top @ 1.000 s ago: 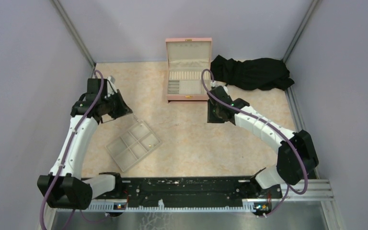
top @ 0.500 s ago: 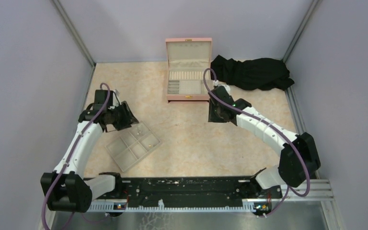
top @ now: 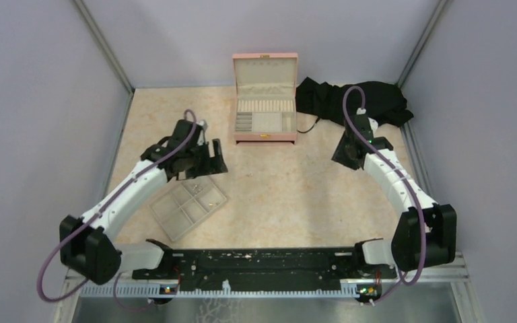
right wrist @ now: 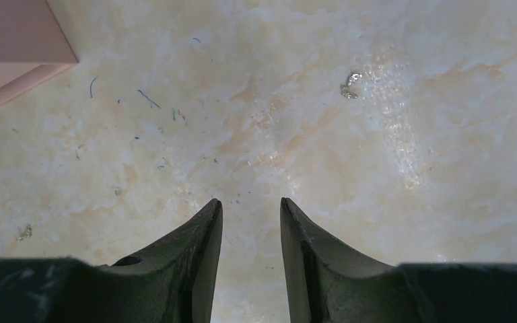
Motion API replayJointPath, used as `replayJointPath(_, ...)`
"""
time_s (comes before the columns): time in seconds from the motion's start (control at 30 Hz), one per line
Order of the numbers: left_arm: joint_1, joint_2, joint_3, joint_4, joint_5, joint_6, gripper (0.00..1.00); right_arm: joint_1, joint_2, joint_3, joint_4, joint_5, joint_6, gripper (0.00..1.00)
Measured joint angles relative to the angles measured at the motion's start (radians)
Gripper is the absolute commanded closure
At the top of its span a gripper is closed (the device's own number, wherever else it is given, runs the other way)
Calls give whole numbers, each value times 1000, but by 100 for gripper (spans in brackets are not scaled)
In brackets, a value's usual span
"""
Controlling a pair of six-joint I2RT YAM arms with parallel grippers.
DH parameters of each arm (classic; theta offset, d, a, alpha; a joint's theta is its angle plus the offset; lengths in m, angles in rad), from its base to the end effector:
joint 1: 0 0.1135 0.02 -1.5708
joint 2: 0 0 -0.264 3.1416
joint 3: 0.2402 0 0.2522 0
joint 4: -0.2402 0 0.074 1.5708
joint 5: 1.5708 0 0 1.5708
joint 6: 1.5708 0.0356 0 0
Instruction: Organize the mixed jewelry
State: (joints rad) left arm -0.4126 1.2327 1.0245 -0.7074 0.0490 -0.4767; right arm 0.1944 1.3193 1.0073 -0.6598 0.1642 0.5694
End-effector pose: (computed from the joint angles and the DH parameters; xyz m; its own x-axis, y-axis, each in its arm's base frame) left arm 0.2295 -0.1024 0.2838 -0.8417 -0.1318 -0.5236 0.0469 0.9482 -0.3141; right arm 0.2635 0.0459 0.2610 -0.7365 0.3971 -0.5476 0.3525 0.9163 0.1903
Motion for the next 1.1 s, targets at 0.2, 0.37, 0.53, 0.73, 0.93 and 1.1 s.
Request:
replayJointPath(0.2, -267, 217, 109, 63, -146, 41, 17, -19, -23, 1, -15, -4, -2, 62)
replayJointPath(0.37, -359, 392, 163, 127, -187, 133, 21, -19, -32, 2, -16, -8, -1, 62)
replayJointPath(0.53, -360, 564, 281, 130, -209, 194, 31, -19, -34, 2, -20, -10, -3, 62)
replayJointPath(0.73, -355, 665, 331, 137, -257, 237, 41, -19, -35, 2, -21, -10, -9, 62)
replayJointPath(0.93, -338, 723, 371, 135, -275, 255, 55, -19, -35, 2, -20, -11, -10, 62)
replayJointPath(1.1, -332, 731, 372, 129, -290, 270, 64, -19, -29, 2, -19, -13, -9, 62)
